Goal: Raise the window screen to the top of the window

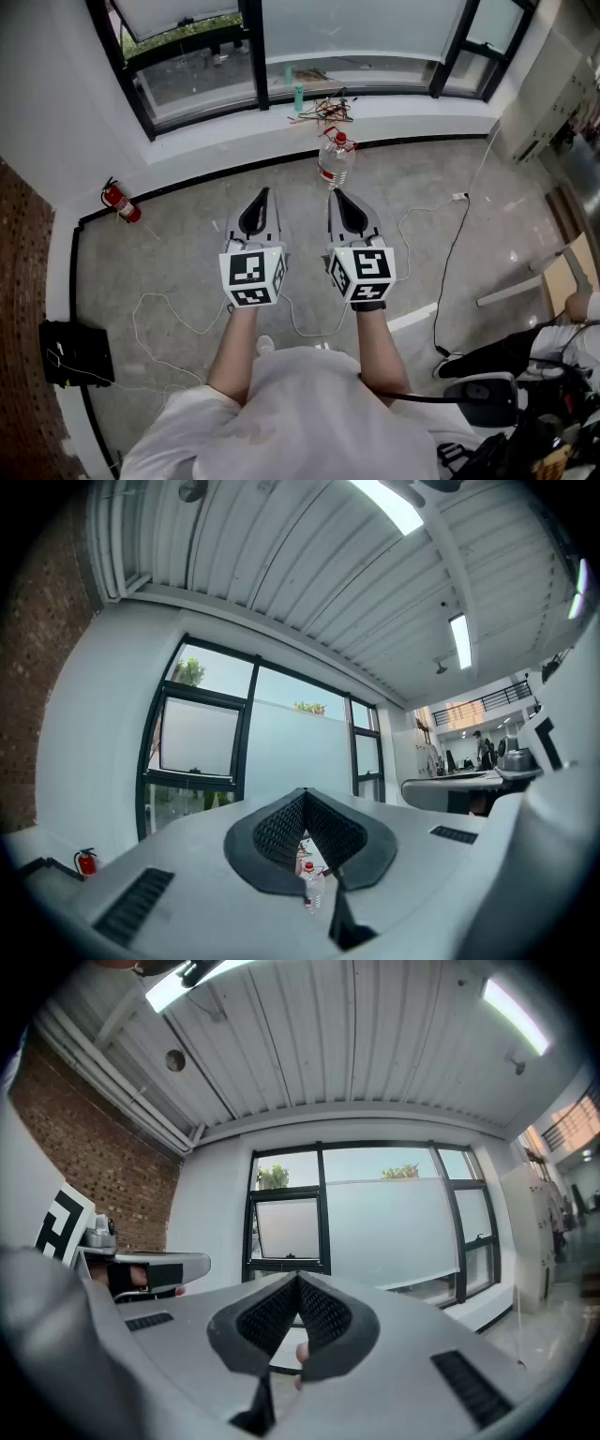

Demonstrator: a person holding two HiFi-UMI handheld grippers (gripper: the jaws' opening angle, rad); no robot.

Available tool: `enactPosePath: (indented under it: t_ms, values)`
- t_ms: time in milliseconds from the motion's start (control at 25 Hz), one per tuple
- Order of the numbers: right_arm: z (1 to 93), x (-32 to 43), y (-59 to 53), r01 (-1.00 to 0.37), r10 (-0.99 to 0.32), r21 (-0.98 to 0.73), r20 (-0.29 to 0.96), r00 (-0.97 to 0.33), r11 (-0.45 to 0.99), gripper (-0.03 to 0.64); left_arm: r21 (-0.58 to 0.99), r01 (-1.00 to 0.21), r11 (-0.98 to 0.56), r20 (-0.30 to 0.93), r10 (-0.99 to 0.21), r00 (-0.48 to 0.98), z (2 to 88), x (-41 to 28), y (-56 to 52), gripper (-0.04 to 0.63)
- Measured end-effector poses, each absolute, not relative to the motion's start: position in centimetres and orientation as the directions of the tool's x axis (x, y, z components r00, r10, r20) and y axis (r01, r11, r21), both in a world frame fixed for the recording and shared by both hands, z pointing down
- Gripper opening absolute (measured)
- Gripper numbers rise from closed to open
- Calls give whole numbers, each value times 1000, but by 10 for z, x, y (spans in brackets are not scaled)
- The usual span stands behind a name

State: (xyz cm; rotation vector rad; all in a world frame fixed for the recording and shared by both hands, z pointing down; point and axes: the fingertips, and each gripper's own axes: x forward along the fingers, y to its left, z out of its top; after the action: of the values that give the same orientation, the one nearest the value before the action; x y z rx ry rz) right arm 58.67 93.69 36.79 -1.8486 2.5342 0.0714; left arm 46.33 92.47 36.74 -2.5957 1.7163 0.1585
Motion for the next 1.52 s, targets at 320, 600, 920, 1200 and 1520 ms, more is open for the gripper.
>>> enactPosePath:
  t_ms: [320, 600, 920, 1200, 1520]
  values:
    - [374, 551, 927, -936, -936, 40, -26, -351, 350, -6, 2, -934, -358, -88, -930, 357, 374, 436, 918, -6]
    - [377, 472, 913, -871, -870, 5, -45, -491, 491, -6, 21, -963, -270, -87, -960, 267, 380, 368, 908, -6]
    - [385, 349, 885, -817, -817, -21, -27, -576, 577, -5, 52, -987, -150, -102, -984, 144, 383, 245, 899, -6]
    - [405, 262, 871, -766, -766, 19, 9, -643, 643, -5, 83, -994, -71, -98, -993, 62, 397, 166, 894, -6]
    - [412, 223, 806, -722, -721, -14, 43, -692, 692, -5, 82, -996, -28, -59, -998, 24, 407, 136, 832, -6]
